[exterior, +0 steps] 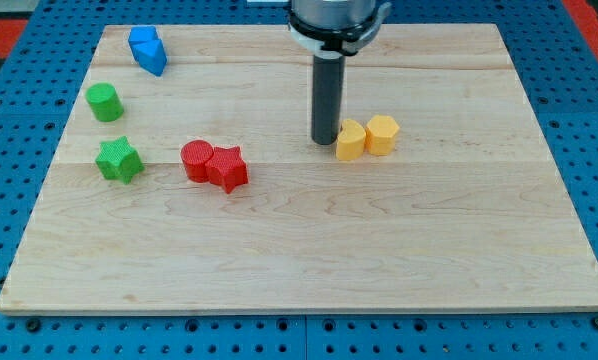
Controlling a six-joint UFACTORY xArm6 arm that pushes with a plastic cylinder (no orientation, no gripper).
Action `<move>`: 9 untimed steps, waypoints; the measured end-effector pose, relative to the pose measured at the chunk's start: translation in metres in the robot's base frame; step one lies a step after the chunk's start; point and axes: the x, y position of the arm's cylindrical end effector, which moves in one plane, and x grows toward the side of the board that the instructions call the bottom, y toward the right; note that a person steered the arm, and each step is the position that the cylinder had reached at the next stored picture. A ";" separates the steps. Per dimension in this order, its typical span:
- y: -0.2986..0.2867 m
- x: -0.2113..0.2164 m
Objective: Push the green circle into green star towards bottom of the board
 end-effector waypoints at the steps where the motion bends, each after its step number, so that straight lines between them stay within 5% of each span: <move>1: -0.089 -0.001; 4: -0.304 -0.015; 6: -0.292 -0.088; 9: -0.233 -0.040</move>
